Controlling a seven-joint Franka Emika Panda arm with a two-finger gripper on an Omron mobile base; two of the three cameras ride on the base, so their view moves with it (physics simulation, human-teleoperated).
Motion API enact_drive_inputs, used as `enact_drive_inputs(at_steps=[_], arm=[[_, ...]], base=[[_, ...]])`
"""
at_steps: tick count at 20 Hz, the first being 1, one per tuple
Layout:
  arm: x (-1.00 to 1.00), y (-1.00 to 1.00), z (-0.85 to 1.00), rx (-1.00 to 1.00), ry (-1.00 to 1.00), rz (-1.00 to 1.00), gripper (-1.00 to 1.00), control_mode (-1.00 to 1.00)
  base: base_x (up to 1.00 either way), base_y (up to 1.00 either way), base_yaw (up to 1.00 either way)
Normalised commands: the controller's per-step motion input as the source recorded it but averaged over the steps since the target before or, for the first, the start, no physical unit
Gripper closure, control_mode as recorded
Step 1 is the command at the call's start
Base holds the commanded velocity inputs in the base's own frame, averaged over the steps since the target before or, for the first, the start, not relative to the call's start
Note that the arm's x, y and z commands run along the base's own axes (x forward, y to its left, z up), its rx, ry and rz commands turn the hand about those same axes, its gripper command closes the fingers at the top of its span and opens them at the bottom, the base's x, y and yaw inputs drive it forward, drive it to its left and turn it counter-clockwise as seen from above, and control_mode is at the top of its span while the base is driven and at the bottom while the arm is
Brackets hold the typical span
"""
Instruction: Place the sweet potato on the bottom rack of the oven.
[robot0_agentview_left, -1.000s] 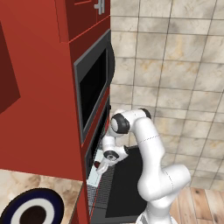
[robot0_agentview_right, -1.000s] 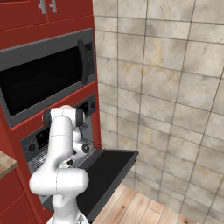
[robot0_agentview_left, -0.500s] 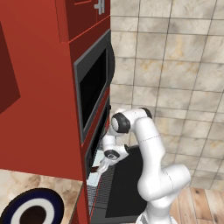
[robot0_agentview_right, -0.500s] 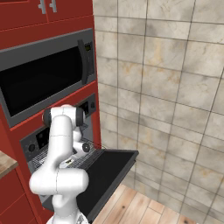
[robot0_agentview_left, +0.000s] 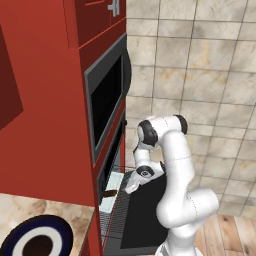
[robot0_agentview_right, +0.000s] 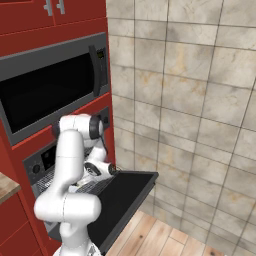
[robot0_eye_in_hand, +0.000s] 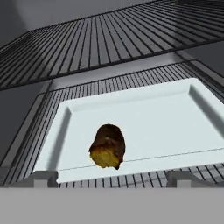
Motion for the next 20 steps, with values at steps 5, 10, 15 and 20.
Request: enact_drive_inputs(at_steps=[5,10,15,20], arm=[[-0.12,-0.90,1.00,0.13,0.10,0.00,-1.00,-1.00],[-0.23,-0.83,1.00,0.11,0.11,0.00,-1.00,-1.00],[-0.48,-0.65,1.00,0.05,0.06,0.00,-1.00,-1.00],[-0.74,-0.50,1.00,0.01,0.00,0.00,-1.00,-1.00]], base=[[0.00,0.00,0.00],[0.00,0.00,0.00],[0.00,0.00,0.00],[0.00,0.00,0.00]])
